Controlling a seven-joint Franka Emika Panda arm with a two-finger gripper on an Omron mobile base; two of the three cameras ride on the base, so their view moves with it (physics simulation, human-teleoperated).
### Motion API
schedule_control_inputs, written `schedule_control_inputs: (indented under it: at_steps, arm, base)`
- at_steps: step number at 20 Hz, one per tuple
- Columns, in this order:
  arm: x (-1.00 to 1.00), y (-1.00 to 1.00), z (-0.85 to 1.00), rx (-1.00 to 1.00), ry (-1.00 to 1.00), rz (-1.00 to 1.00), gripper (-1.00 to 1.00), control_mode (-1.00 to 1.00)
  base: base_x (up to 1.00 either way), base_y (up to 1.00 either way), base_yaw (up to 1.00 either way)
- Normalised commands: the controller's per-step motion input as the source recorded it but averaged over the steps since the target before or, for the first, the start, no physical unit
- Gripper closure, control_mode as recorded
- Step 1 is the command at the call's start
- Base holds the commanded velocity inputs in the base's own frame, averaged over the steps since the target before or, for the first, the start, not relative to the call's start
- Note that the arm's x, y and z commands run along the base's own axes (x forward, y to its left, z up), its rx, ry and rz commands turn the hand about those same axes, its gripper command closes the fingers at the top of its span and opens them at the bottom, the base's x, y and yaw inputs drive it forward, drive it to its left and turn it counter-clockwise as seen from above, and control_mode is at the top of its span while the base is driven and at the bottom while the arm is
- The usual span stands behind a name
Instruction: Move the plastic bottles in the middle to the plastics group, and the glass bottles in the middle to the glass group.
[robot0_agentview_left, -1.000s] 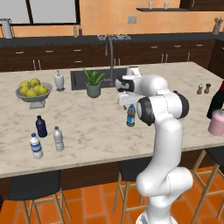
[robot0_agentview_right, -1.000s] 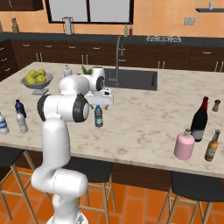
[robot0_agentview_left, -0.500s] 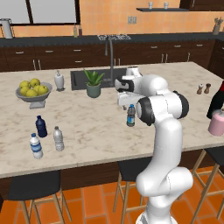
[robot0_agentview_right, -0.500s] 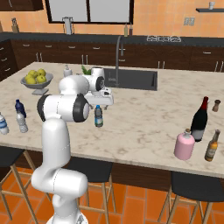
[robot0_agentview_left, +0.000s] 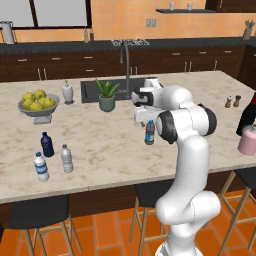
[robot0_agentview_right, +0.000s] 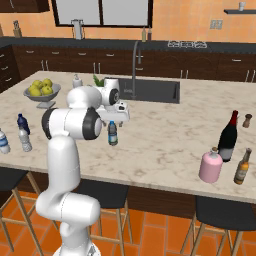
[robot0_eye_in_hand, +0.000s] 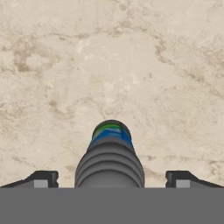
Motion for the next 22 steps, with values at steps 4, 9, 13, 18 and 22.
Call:
schedule_control_inputs:
  at_steps: [4, 9, 13, 18, 22]
  arm:
    - [-0.08, 0.0, -0.01, 0.0, 0.0, 0.0, 1.0, -1.0]
    - [0.0, 0.0, 0.0, 0.0, 0.0, 0.0, 1.0, -1.0]
    - [0.0, 0.02, 0.1, 0.0, 0.0, 0.0, 1.0, -1.0]
    - [0.0, 0.38, 0.25, 0.0, 0.0, 0.0, 1.0, -1.0]
    - [0.0, 0.94, 0.03, 0.0, 0.01, 0.0, 1.0, -1.0]
  base:
    - [0.0, 0.0, 0.0]
    - [0.0, 0.0, 0.0]
    - [0.0, 0.0, 0.0]
    - [0.0, 0.0, 0.0]
    - [0.0, 0.0, 0.0]
